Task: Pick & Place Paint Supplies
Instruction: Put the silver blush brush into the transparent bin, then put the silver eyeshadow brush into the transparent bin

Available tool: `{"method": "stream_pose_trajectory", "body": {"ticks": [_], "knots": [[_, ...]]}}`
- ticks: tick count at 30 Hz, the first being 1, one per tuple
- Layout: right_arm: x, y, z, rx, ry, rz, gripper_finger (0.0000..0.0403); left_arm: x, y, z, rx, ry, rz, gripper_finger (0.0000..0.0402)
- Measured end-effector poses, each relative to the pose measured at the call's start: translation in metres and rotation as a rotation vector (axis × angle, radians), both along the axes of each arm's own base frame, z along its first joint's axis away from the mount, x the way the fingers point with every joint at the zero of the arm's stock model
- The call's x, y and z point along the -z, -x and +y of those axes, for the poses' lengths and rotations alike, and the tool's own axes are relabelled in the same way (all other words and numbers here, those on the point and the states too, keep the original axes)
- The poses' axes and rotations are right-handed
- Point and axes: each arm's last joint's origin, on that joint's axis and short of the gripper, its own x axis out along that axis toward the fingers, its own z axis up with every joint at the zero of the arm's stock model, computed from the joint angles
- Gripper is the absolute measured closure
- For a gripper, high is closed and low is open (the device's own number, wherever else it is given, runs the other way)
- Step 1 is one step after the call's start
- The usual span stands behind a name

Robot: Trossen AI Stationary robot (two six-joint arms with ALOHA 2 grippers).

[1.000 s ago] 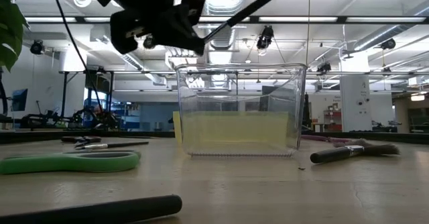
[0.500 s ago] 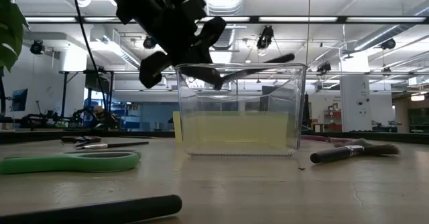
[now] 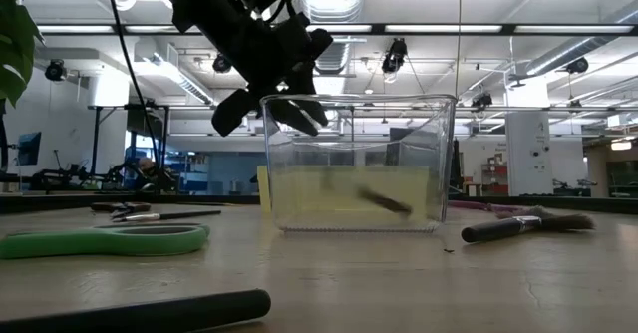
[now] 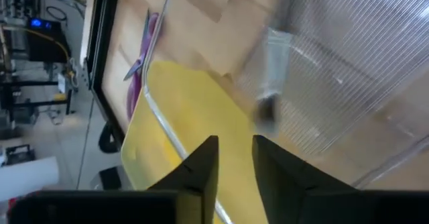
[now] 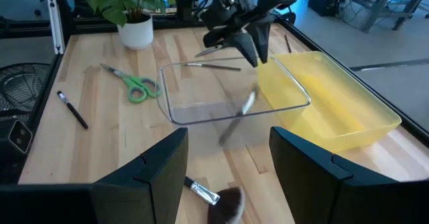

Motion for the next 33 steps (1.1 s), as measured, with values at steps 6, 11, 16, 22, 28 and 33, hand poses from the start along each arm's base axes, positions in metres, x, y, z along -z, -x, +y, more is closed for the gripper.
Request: {"method": "stream_pose_trajectory", "body": {"ticks": [6, 11, 16, 22, 28, 33], "knots": [[0.0, 0.0, 0.0, -0.002, -0.007, 0.006, 0.0194, -0.004, 0.0, 0.003, -0.072, -0.068, -0.022, 0.0263], [0.001, 0.0, 0.001, -0.003, -0.018, 0.006, 0.0194, -0.018, 0.007, 0.007, -0.228, -0.154, -0.069, 0.0251], [0.001, 0.0, 0.002, -0.004, -0.024, 0.007, 0.0194, -0.041, 0.025, 0.007, -0.539, -0.219, -0.172, 0.025], [0.002, 0.0, 0.001, -0.002, -0.021, 0.004, 0.0194, -0.068, 0.058, 0.003, -0.91, -0.001, -0.416, 0.025], [0.004, 0.0, 0.001, 0.001, -0.013, -0.003, 0.0194, -0.075, 0.089, -0.004, -1.118, 0.563, -0.412, 0.025], [0.004, 0.0, 0.001, 0.002, -0.013, -0.009, 0.0194, -0.076, 0.095, -0.011, -1.199, 0.926, -0.297, 0.025]]}}
